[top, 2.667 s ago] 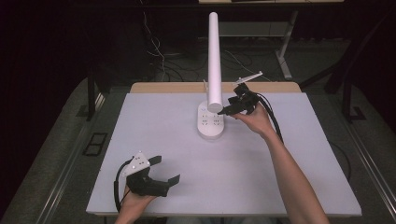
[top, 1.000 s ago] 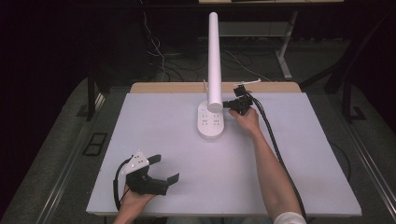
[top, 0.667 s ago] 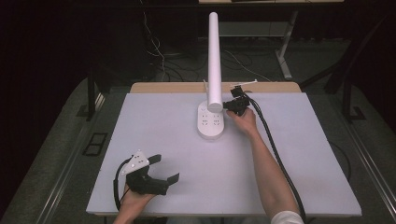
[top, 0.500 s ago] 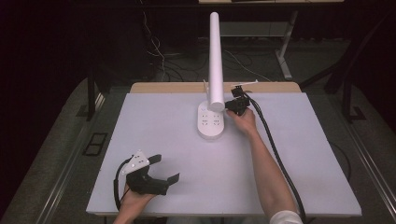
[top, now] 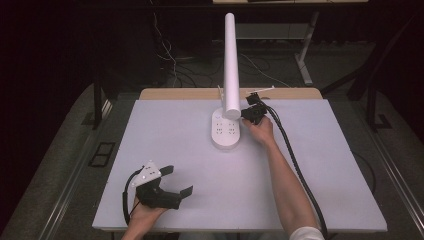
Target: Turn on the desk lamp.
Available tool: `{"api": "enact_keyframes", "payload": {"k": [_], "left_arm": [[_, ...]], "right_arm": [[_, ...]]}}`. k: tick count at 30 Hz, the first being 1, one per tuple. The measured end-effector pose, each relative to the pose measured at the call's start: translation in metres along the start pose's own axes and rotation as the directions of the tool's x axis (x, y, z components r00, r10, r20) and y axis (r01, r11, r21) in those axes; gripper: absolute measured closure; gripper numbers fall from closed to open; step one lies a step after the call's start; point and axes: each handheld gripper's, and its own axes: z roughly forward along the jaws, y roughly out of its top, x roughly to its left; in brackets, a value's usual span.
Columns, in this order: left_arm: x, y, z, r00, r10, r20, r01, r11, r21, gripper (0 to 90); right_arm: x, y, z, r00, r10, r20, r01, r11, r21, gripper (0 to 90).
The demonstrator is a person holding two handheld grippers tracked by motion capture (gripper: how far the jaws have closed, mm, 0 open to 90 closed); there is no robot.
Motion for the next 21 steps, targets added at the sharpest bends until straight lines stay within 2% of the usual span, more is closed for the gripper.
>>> {"api": "enact_keyframes", "payload": {"k": [1,6,10,14,18,21], "left_arm": [[0.000,0.000,-0.001,1.0000,-0.004,-0.001,0.004,1.0000,-0.002,0.0],[0.001,0.000,-0.002,1.0000,-0.007,-0.002,0.007,1.0000,-0.004,0.0],[0.000,0.000,-0.001,1.0000,-0.003,-0.002,0.003,1.0000,-0.002,0.0],[0.000,0.000,0.000,1.0000,0.000,-0.001,0.000,1.0000,0.001,0.0],[0.000,0.000,0.000,1.0000,0.000,0.000,0.000,1.0000,0.002,0.0],[0.000,0.000,0.001,1.0000,0.000,0.000,0.000,1.0000,0.002,0.0]], "right_arm": [[0.003,0.000,0.000,0.9997,-0.018,0.016,0.018,1.000,0.003,90.0],[0.008,0.004,-0.006,0.9987,-0.050,0.012,0.050,0.999,0.008,90.0],[0.011,0.007,-0.016,0.9965,-0.083,0.010,0.083,0.996,0.016,90.0],[0.014,0.008,-0.024,0.9957,-0.093,0.008,0.092,0.996,0.018,90.0],[0.019,0.009,-0.036,0.9920,-0.126,0.006,0.126,0.992,0.010,90.0],[0.021,0.007,-0.041,0.9920,-0.126,0.005,0.126,0.992,0.022,90.0]]}}
